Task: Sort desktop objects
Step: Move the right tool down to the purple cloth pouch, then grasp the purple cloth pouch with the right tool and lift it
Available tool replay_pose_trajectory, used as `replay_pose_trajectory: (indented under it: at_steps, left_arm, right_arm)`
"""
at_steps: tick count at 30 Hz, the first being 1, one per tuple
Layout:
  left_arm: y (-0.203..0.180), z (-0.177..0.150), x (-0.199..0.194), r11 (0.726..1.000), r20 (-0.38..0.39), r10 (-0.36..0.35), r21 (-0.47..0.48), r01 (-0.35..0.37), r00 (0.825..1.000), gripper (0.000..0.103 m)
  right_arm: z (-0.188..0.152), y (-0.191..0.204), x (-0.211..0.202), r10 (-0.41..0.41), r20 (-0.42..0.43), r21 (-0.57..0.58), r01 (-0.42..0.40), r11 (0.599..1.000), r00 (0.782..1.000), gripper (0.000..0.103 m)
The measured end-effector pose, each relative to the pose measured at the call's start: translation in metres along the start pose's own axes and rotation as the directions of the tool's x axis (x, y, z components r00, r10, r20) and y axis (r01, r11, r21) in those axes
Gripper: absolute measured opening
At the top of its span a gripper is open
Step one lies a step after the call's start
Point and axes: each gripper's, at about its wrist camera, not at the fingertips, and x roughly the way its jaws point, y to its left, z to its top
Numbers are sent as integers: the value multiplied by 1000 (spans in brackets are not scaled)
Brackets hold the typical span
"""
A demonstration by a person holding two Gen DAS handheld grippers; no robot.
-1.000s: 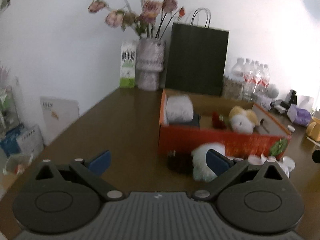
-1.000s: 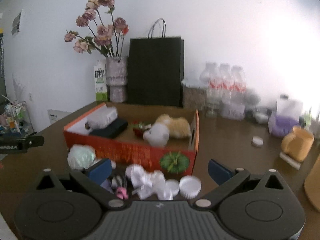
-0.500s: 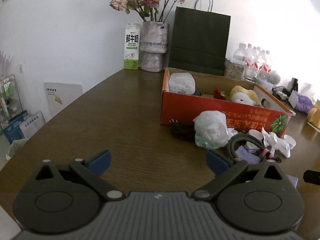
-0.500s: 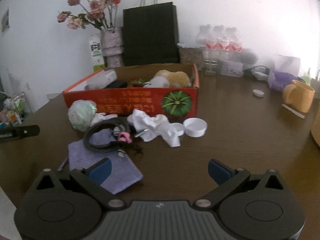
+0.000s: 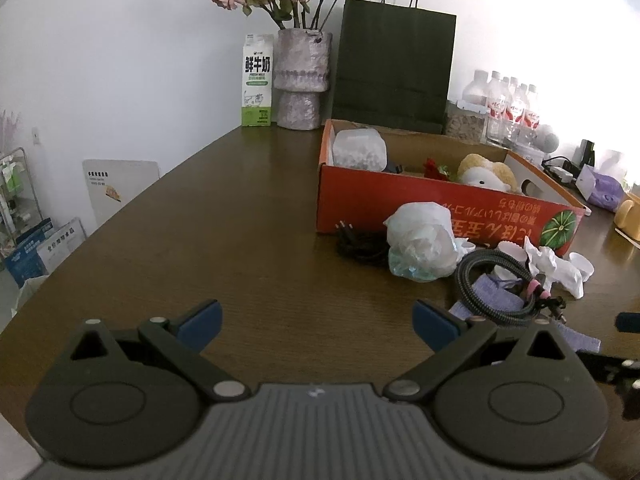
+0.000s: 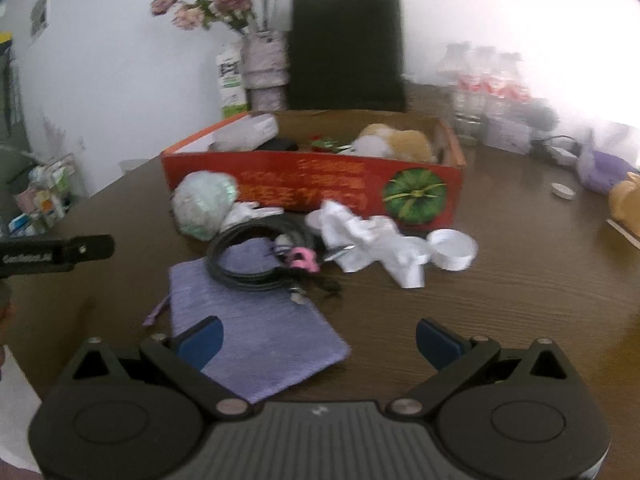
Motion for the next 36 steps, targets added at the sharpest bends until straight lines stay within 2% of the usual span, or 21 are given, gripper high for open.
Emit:
replay_pose_trajectory:
  at_steps: [7, 13, 16, 19, 20, 21, 22, 23, 26, 30, 36]
  left_arm:
    - [13, -3, -3, 1000, -10, 23, -15, -23, 1000, 103]
    - [16, -4, 0, 1000, -21, 15, -20, -16, 1000, 103]
    - [16, -6, 0, 1000, -27, 12, -22, -13, 1000, 103]
    - [16, -6, -1, 1000, -25, 13, -24, -14, 1000, 103]
    - [16, -7, -1, 1000, -25, 14, -25, -15, 1000, 103]
    - [16, -7, -2, 1000, -24, 14, -26, -15, 1000, 103]
    - [16, -7, -3, 1000, -22, 14, -25, -15, 1000, 103]
    - [16, -7, -4, 1000, -20, 14, -24, -15, 1000, 103]
    - [15, -6, -6, 1000, -14, 13, -24, -14, 1000, 103]
    - [16, -5, -10, 1000, -6, 15, -26, -15, 1000, 103]
    - [10, -1, -19, 1000, 21, 4, -19, -3, 1000, 103]
  right_arm:
    - [-2, 25, 27, 32, -69, -63, -36, 997, 997, 103]
    - [-5, 29, 28, 38, -53, -82, -42, 996, 998, 100]
    - [-5, 31, 24, 46, -48, -94, -50, 994, 998, 91]
    - [-6, 34, 19, 73, -41, -113, -77, 991, 996, 75]
    - [-6, 35, 18, 81, -38, -117, -85, 990, 996, 65]
    - [-5, 36, 16, 89, -34, -119, -93, 989, 995, 51]
    - [-4, 36, 15, 95, -33, -116, -98, 988, 995, 43]
    - [-3, 36, 15, 100, -33, -110, -103, 989, 994, 27]
    - [-1, 36, 13, 104, -27, -94, -106, 990, 994, 13]
    - [5, 33, -1, 112, 23, -76, -110, 991, 993, 6]
    - [21, 27, -27, 100, 110, -90, -90, 992, 989, 6]
